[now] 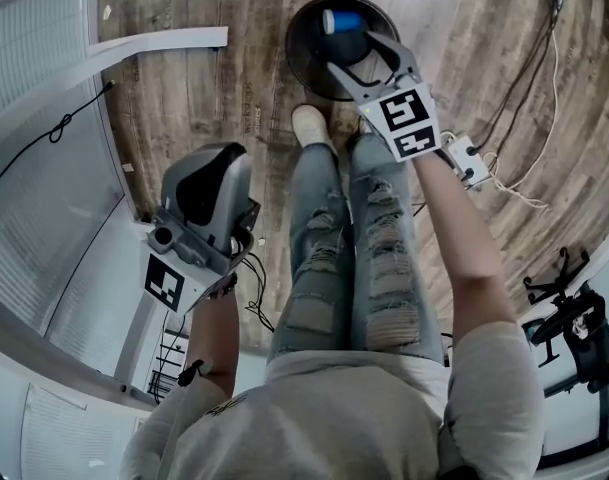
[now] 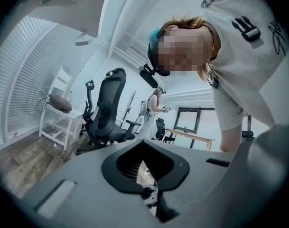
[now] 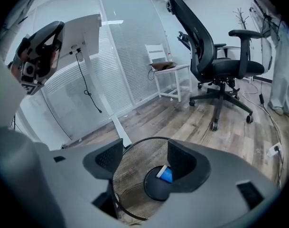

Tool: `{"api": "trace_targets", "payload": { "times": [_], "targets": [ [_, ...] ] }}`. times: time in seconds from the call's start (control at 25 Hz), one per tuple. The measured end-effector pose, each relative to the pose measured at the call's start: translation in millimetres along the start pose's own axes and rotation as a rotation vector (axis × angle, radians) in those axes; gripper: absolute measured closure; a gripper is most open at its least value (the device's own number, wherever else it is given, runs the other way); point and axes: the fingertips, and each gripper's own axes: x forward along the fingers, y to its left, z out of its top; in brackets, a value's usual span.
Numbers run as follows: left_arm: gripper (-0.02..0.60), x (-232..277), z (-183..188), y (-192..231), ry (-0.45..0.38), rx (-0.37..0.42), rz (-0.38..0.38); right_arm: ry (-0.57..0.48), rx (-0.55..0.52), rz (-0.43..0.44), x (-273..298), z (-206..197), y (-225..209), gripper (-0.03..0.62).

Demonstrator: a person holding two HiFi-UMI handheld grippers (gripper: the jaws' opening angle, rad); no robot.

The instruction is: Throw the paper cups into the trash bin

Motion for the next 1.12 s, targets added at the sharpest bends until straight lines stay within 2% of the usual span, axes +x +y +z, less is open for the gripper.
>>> {"api": "trace_targets", "payload": {
  "times": [0.24, 0.76, 0.96, 1.12],
  "targets": [
    [0.578, 5.0, 9.6, -6.8, -0.008, 0.009, -0.015, -0.023, -0.011, -0.005, -16.4, 18.9, 1.6, 0.310],
    [0.578, 17.4, 51.9, -24.7, -0.035, 0.033, -0.035, -0.103, -0.043, 0.000, -57.7, 87.3, 12.9, 0.312],
    [0.578, 14.2, 62.5, -31.6, -0.022, 0.039, -0.050, -0.124, -0.049, -0.003, -78.1, 109.5, 17.6, 0.312],
    [0.578, 23.7, 83.6, -42.7, -0.040, 0.052, -0.055, -0.149, -0.055, 0.000, -98.4, 130.7, 25.0, 0.310]
  ]
}}
